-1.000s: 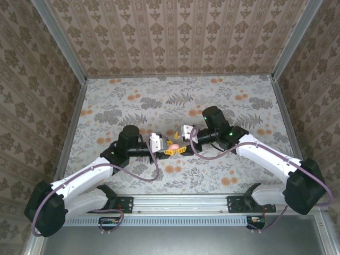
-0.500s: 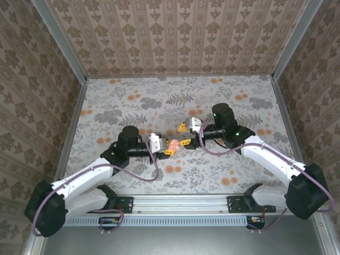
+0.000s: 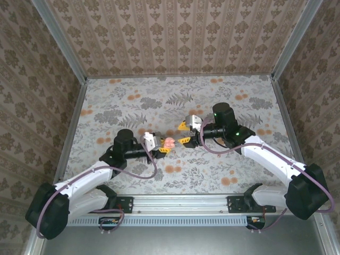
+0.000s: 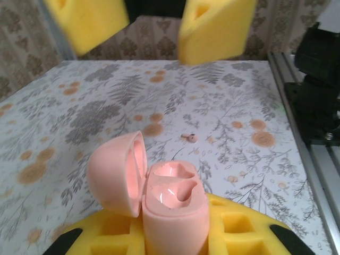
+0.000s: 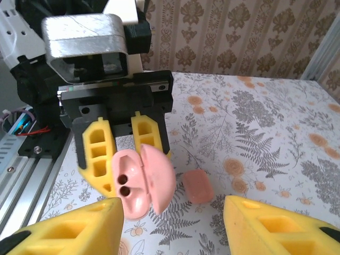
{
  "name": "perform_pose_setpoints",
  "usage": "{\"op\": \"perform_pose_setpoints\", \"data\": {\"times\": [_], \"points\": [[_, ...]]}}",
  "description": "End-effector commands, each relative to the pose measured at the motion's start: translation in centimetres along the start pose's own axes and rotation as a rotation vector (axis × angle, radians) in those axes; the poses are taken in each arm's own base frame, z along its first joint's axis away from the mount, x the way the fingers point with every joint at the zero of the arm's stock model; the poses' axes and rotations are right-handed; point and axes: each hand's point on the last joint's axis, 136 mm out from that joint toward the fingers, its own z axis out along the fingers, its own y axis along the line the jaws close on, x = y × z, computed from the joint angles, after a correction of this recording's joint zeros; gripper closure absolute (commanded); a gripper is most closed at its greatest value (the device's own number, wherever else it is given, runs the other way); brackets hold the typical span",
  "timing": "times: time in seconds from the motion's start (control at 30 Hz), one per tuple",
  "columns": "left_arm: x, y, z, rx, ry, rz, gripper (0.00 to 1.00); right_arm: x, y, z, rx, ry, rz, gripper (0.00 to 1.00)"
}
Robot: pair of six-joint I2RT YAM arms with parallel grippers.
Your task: Insert wireless bluetooth earbuds into charging case
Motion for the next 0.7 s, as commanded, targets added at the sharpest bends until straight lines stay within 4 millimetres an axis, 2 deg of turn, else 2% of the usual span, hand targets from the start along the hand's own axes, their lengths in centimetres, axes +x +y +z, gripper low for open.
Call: {"op": "perform_pose_setpoints", "data": {"times": [0.0,0.13,0.27,0.37,0.47,0.53,0.67], "points": [[-1.0,1.9,-0.7,-0.092,-0.073,-0.043,0.83,-0.6,-1.4,-0.5,0.074,0.025,0.116,0.47],[0.4,4.1,-1.4,-0.219,-0.067,-0.105,0.83,0.7,-3.5,-0.8,0.191,0.118,0.364,0.47],[2.1,5.4,-2.0,-0.311,-0.042,-0.155,0.83,3.8,-5.5,-1.5,0.368,0.253,0.666,0.49],[3.6,6.2,-2.4,-0.364,-0.027,-0.19,0.83,5.8,-5.5,-1.6,0.442,0.33,0.839,0.51],[4.5,6.8,-2.9,-0.41,-0.028,-0.226,0.83,7.3,-5.0,-1.2,0.484,0.413,0.938,0.52],[5.1,7.2,-3.2,-0.444,-0.017,-0.238,0.83,9.4,-4.4,-0.5,0.506,0.523,0.987,0.52],[6.1,7.9,-3.9,-0.514,0.005,-0.255,0.83,11.7,-3.1,1.3,0.506,0.674,1.042,0.53]]}}
